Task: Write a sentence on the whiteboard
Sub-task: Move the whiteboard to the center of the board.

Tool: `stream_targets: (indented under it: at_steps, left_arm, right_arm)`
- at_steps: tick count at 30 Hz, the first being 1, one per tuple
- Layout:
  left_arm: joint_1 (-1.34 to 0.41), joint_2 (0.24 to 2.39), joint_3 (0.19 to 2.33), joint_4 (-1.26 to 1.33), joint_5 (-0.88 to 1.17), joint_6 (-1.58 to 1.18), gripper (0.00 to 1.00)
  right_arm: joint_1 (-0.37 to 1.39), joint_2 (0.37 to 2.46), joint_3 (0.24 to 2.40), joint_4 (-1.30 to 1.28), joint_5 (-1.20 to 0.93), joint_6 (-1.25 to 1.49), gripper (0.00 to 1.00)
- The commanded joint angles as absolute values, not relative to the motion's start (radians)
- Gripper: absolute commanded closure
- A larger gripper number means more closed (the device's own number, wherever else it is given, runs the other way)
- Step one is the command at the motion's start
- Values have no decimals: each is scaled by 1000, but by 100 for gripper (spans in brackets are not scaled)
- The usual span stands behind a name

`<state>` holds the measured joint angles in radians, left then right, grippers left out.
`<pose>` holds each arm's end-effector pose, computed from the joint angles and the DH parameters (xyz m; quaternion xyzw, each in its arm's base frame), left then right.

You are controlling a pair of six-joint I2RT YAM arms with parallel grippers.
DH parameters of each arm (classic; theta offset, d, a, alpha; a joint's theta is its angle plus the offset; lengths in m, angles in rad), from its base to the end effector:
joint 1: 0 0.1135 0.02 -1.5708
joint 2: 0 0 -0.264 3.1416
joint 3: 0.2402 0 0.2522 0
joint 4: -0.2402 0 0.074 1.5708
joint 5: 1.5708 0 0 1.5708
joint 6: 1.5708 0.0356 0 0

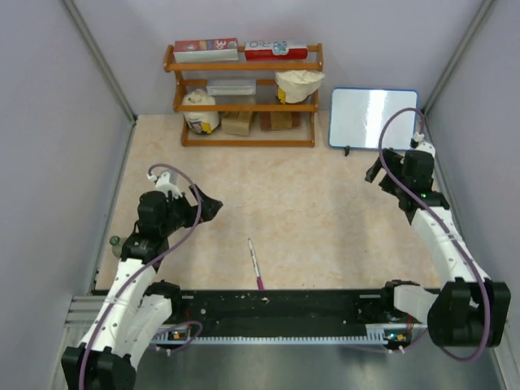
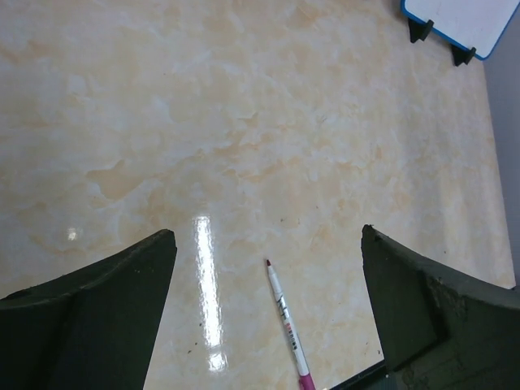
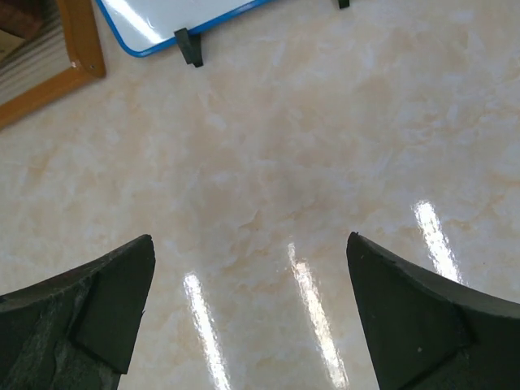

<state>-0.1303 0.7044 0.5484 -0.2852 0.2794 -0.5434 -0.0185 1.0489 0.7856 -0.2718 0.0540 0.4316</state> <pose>0.1653 -0.0316 0.2595 -0.0986 0.8340 -0.2862 0.4614 0.2347 -0.0063 0.2807 0.2069 0.8437 0.0785 0.4891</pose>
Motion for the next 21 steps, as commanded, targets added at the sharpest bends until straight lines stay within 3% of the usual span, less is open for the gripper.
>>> stream_targets:
  at_steps: [1,8,13,19,21]
  left_arm:
    - [-129,776,551,-84,394,-569,1]
    - [-129,1035,733,-94,495,-499,1]
    - [-129,1138,814,-91,505,-456,1]
    - [-130,1232,880,-66,554,-427,1]
    - [-129,1262,891,-58,574,-420,2]
  right_arm:
    - [-23,1178,912,-299,22,385,1]
    - [50,1433,1074,-305,34,385,3]
    - [132,1616,1228,-302,106,390,10]
    - [147,1810,1406,-259,118,417,24]
    - [152,1893,1462,-256,121,414,33]
